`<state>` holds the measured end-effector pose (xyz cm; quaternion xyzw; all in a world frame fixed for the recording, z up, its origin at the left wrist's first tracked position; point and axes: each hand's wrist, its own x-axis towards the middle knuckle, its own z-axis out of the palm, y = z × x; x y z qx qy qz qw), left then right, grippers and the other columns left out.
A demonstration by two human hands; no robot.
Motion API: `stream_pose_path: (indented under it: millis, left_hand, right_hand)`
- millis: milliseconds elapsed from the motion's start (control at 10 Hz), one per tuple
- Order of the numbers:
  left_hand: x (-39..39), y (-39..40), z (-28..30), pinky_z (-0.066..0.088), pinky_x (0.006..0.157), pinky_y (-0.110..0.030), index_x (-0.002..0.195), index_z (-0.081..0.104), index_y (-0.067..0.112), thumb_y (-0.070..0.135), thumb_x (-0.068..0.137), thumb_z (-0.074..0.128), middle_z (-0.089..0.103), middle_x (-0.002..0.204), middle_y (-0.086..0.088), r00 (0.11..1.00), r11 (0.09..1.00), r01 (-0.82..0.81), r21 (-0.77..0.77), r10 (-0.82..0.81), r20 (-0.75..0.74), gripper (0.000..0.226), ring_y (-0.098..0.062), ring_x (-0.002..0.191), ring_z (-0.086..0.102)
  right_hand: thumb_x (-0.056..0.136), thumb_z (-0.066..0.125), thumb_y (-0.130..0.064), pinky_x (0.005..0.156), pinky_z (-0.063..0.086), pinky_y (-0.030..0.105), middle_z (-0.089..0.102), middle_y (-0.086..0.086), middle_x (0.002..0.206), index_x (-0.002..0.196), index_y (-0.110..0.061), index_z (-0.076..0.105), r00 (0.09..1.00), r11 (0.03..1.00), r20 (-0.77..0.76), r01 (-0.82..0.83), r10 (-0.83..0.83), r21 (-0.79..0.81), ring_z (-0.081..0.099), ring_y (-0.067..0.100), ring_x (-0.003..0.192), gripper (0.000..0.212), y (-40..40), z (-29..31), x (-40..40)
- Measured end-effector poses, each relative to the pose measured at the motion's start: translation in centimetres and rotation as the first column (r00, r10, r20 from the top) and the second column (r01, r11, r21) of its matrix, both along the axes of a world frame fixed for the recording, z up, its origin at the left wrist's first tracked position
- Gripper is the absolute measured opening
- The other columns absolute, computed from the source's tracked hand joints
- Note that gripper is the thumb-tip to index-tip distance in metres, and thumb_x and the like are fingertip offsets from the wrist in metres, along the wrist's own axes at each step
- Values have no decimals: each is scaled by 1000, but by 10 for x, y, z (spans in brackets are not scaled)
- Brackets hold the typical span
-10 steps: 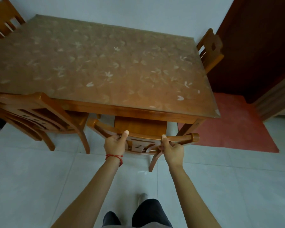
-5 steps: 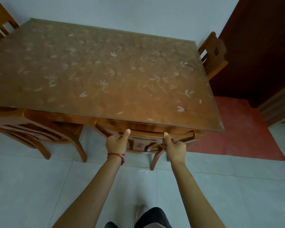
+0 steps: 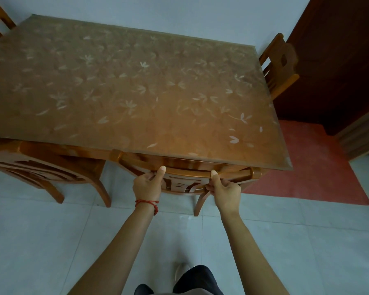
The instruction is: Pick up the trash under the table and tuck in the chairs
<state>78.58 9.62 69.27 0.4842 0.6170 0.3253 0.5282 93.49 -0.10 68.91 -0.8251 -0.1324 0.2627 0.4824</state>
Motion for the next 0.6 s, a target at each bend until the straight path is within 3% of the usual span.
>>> stream_pose_path:
  millis: [200, 300, 400, 500, 600]
  left_hand:
    - [0, -5, 9, 54, 82, -48, 59, 61, 5, 40, 80, 63, 65, 68, -18, 1000, 1000, 7, 14, -7, -15, 41, -36, 78, 66]
    - [1, -9, 13, 53, 81, -45, 59, 59, 7, 43, 81, 60, 64, 71, -17, 999, 999, 23, 23, -22, -39, 42, -36, 79, 65]
    - [-3, -12, 20, 46, 68, -30, 59, 57, 4, 41, 86, 53, 62, 68, -17, 991, 997, 81, 21, -78, -106, 46, -34, 75, 61]
    - [-12, -21, 24, 43, 69, -28, 84, 64, 3, 32, 89, 51, 64, 82, -17, 978, 985, 140, 96, -123, -169, 32, -34, 92, 59]
    - [-26, -35, 31, 41, 94, -34, 128, 48, 5, 28, 89, 52, 57, 127, -17, 958, 974, 207, 88, -183, -220, 45, -29, 118, 51]
  right_hand:
    - [84, 58, -43, 77, 56, 44, 70, 23, 75, 74, 10, 65, 1000, 1000, -14, -3, 3, 13, 68, 33, 74, 55, -1, 10, -5]
    - [87, 55, -41, 69, 52, 33, 70, 18, 75, 75, 6, 66, 999, 1000, -21, -30, 30, 10, 66, 26, 72, 50, -3, 17, -7]
    - [90, 50, -39, 66, 45, 27, 65, 8, 71, 72, -6, 64, 995, 995, -31, -99, 98, -20, 59, 17, 66, 40, -7, 22, -10]
    - [91, 48, -34, 63, 42, 31, 62, 14, 69, 75, -2, 61, 983, 984, 45, -174, 175, -29, 52, 19, 61, 39, -21, 19, -14]
    - [92, 48, -29, 66, 44, 32, 60, 4, 74, 90, -2, 61, 970, 978, 125, -205, 209, -49, 55, 19, 71, 29, -35, 26, -24]
